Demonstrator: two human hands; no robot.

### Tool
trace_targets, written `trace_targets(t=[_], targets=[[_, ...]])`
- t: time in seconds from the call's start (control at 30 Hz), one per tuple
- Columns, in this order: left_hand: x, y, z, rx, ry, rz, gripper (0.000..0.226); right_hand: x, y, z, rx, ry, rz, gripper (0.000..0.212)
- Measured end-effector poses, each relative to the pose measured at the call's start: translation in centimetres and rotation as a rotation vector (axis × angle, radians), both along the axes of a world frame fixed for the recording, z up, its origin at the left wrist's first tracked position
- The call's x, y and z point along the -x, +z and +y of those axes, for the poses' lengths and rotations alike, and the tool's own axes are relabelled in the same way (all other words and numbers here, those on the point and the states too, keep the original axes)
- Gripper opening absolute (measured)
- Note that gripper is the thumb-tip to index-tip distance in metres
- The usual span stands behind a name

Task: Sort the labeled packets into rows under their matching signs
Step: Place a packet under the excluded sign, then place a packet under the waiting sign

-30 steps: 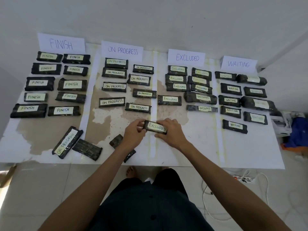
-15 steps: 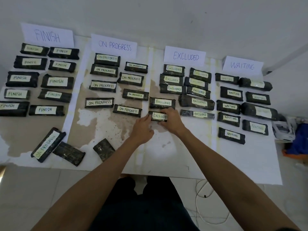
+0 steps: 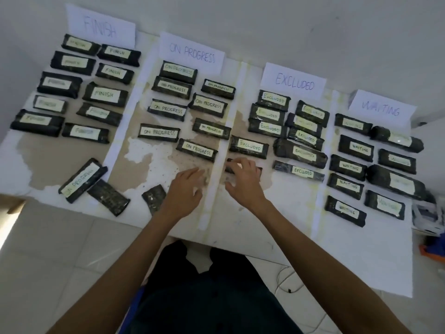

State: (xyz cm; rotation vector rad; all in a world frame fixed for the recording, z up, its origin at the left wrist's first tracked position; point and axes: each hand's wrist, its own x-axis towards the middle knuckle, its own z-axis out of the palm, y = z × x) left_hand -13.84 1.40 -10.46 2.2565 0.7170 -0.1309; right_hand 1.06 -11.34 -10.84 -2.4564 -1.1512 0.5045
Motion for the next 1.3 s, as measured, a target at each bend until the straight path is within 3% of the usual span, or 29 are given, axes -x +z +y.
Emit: trace_targets(t=[0.3,0.37,0.5,0.63,0.73,0.83,0.9,1.0,1.13,1.3], targets=[[8.7,-1.0,4.8,-0.080,0.023,0.171,0.062,10.1,0.0,5.7,0.043,0.221,0.294,0.036],[9.6,-1.4,5.7,-0.056,0.005,0.204,0.066,12.6,-0.7,6.7,0.085,0.250,0.232,0.039],[10.4,-1.4,7.1,0.018,-0.032,0.176,0.062,16.4,-2.2,8.0,0.280,0.263,0.026,0.076],[10.9,-1.1,8.5,0.117,-0.057,0.137,0.064,16.7,-1.6,8.5,0.256,0.181,0.042,0.060],[10.8,-0.6,9.0,0.133,-0.058,0.113,0.065,14.5,-0.5,8.1,0.103,-0.016,0.315,0.036],[10.4,-0.1,8.8,0.189,-0.035,0.069,0.062,12.2,0.6,7.2,0.012,-0.215,0.704,0.028],[9.8,0.0,8.6,0.280,0.004,0.037,0.060,11.5,1.0,6.8,0.007,-0.273,0.812,0.027],[9.1,-0.1,8.4,0.362,0.115,0.015,0.052,11.6,1.1,6.4,-0.008,-0.294,0.792,0.037],[8.5,0.0,8.3,0.479,0.255,0.003,0.044,12.0,1.2,6.3,-0.042,-0.199,0.574,0.051],[7.9,0.7,8.5,0.526,0.281,-0.060,0.039,12.0,1.6,6.9,-0.019,-0.266,0.627,0.037]])
